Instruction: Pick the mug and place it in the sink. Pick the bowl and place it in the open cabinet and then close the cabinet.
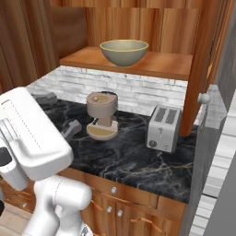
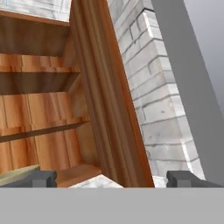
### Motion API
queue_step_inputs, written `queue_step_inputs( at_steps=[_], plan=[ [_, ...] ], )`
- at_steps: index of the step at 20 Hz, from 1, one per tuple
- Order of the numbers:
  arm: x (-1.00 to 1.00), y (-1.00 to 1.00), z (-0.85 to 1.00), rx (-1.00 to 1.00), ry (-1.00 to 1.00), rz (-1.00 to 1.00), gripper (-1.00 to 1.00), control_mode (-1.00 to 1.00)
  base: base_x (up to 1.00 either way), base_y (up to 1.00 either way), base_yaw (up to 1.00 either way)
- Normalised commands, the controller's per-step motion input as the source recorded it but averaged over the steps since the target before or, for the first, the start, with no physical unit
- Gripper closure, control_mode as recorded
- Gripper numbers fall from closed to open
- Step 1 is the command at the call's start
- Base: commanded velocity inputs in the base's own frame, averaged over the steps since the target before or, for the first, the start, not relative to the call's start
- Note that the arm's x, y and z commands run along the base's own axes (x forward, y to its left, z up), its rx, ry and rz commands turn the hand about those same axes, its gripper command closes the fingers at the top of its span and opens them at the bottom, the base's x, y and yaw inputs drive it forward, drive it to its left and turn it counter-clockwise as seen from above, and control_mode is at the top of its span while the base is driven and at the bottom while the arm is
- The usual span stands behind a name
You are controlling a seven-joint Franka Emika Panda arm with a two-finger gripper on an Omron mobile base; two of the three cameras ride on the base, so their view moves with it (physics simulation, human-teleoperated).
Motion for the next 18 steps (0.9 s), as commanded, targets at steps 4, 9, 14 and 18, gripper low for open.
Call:
queue_step_inputs(
  at_steps=[4, 9, 14, 18],
  plan=[
    [0.0, -0.29, -0.04, 0.1, -0.04, -0.06, -1.0, -1.0, 0.0, 0.0, 0.0],
    [-0.26, 0.0, -0.06, 0.02, -0.02, -0.16, -1.0, -1.0, 0.0, 0.0, 0.0],
    [0.08, -0.13, 0.0, 0.03, 0.01, -0.03, -1.0, -1.0, 0.0, 0.0, 0.0],
    [0.24, -0.47, -0.06, 0.12, 0.22, 0.0, -1.0, -1.0, 0.0, 0.0, 0.0]
  ],
)
